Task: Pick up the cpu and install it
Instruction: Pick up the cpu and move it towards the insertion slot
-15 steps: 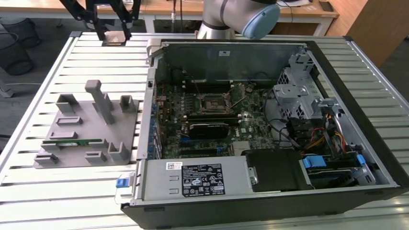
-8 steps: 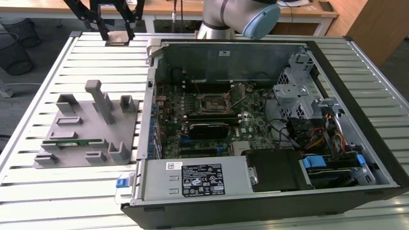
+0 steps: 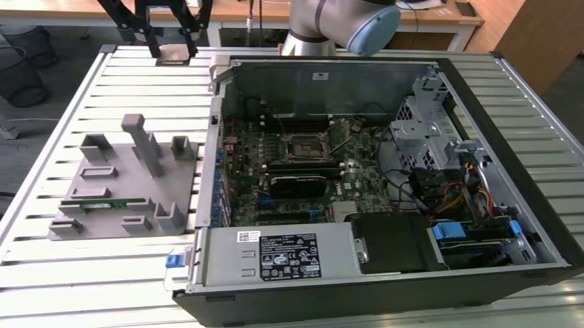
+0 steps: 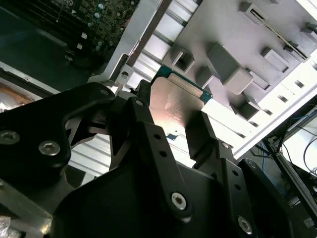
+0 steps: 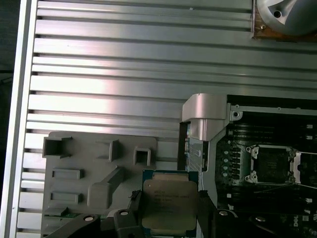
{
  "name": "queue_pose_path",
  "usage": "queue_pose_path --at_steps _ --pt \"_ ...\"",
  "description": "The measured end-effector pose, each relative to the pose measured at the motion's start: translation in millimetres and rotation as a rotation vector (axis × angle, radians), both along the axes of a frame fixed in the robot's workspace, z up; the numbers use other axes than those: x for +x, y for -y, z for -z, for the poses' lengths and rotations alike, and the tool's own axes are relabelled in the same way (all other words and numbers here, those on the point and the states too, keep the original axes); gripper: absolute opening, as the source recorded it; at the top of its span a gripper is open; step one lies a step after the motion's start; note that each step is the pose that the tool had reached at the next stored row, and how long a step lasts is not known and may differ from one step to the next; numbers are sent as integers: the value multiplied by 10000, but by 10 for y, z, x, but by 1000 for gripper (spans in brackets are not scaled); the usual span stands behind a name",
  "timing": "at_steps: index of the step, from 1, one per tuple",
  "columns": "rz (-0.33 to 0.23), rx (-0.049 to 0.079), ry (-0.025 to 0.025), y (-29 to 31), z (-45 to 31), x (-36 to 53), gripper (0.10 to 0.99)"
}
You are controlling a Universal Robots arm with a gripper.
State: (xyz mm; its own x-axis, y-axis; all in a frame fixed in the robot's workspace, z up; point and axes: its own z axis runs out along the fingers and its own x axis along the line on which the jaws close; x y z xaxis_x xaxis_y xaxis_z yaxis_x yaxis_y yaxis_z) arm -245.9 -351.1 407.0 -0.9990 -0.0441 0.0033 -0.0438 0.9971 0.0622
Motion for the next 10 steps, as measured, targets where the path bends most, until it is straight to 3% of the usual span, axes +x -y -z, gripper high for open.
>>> queue_pose_path --at_steps 10 --pt "0 0 1 0 0 87 529"
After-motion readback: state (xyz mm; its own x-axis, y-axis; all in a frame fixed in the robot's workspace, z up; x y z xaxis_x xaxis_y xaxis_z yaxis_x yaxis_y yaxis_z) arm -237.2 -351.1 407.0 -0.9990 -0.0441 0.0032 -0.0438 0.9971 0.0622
